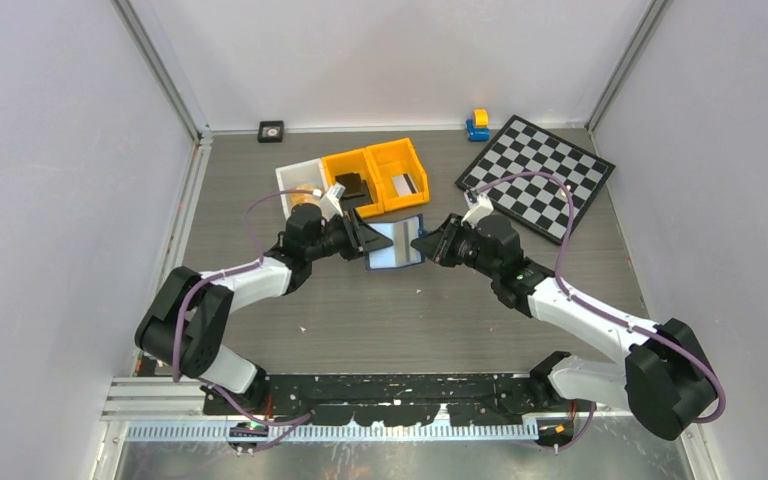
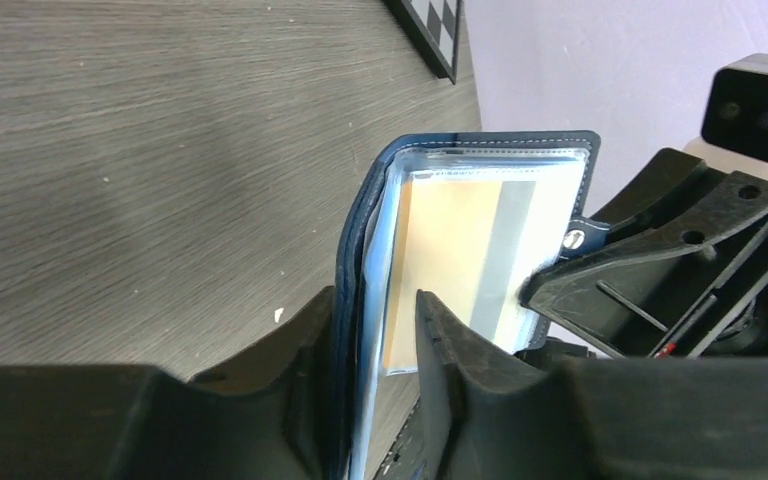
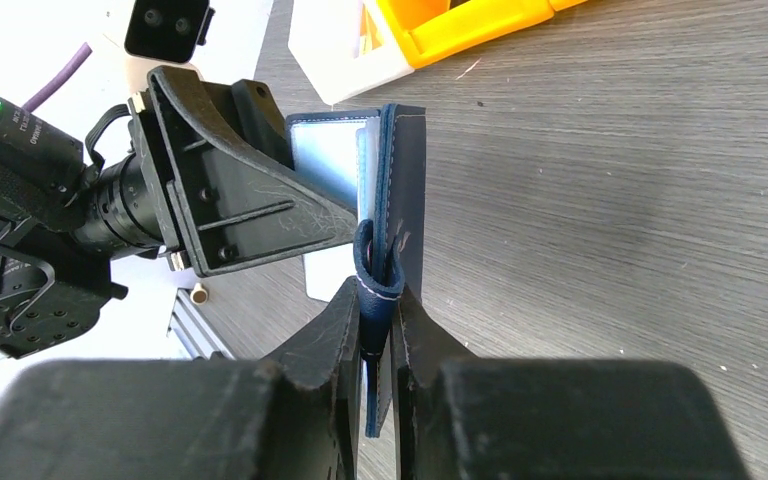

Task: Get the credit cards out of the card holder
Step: Remove the credit card from the card holder.

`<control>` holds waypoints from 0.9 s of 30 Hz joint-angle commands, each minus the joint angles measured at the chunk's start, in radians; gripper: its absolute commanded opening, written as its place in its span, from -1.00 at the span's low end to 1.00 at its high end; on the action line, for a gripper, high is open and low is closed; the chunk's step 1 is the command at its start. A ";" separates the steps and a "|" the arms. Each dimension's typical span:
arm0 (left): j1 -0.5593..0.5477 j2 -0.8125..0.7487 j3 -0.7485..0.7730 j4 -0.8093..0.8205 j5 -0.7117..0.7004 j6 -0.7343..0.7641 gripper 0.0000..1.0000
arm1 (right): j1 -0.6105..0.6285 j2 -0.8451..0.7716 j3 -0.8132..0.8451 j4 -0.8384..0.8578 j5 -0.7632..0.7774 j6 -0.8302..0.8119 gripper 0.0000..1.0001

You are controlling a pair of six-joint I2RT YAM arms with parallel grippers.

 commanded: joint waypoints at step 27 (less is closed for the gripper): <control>0.003 -0.042 0.006 0.001 -0.018 0.013 -1.00 | -0.007 0.005 0.047 0.008 -0.030 -0.019 -0.57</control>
